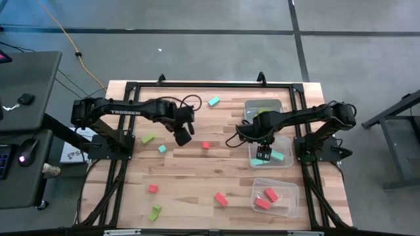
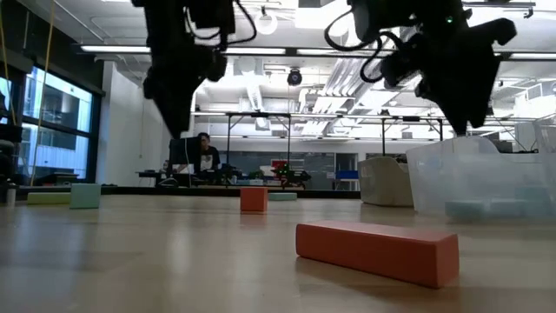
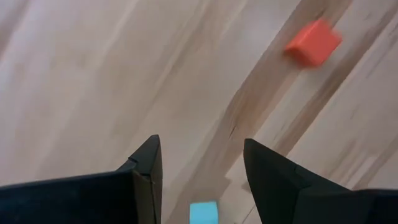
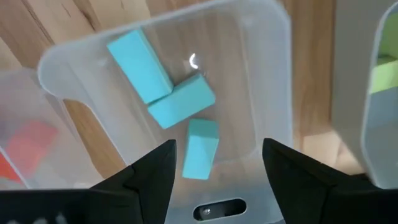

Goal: Sort & place blocks by color
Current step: Put the light green block into the gray bin

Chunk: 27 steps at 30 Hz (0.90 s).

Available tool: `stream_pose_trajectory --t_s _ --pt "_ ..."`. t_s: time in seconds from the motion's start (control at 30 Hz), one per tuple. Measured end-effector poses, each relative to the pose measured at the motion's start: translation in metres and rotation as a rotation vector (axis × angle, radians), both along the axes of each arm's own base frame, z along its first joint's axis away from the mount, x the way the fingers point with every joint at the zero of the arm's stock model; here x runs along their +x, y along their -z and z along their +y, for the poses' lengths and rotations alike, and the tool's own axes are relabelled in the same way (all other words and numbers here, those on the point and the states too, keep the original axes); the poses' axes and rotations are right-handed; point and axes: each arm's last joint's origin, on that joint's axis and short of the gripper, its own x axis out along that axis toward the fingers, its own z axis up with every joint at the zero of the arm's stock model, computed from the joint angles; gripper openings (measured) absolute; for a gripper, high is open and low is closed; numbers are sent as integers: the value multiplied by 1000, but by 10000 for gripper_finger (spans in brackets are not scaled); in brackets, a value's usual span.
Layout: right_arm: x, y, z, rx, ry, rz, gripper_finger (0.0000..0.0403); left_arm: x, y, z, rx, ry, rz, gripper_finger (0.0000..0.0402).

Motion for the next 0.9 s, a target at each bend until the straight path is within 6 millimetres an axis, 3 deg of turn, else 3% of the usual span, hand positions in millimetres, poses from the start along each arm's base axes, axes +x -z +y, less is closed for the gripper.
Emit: stream_pose_trajectory --t_s 0.37,0.9 --pt "9 -19 -18 -8 20 -81 229 -16 31 -11 -68 -45 112 145" --pt "13 -19 -35 -22 75 -128 229 -57 64 -13 -99 -95 317 145"
